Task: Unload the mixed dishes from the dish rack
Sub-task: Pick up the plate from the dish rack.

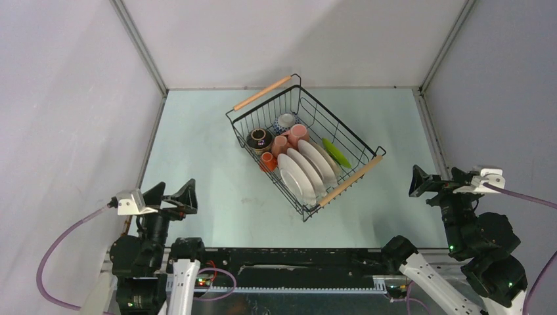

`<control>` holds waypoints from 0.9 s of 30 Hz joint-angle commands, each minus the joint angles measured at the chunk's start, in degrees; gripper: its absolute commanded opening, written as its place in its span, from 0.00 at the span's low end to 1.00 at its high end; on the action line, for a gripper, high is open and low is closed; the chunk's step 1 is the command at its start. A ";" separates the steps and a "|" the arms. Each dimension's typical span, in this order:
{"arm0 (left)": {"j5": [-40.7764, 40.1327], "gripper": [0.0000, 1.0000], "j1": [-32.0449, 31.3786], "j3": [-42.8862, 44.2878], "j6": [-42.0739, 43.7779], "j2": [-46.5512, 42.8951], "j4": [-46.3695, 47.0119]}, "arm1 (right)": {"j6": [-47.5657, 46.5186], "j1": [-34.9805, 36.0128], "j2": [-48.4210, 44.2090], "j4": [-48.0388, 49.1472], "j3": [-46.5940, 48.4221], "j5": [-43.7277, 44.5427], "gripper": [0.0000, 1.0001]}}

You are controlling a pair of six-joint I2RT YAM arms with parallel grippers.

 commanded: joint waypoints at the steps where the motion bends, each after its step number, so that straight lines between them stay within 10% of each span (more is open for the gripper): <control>1: -1.12 1.00 -3.06 -0.16 -0.33 -5.35 -0.05 | -0.54 0.20 1.16 3.66 0.53 0.70 1.00; 27: -8.34 1.00 -5.67 -1.86 -21.75 8.63 -10.85 | 10.72 -3.88 42.54 -1.67 18.91 -34.18 1.00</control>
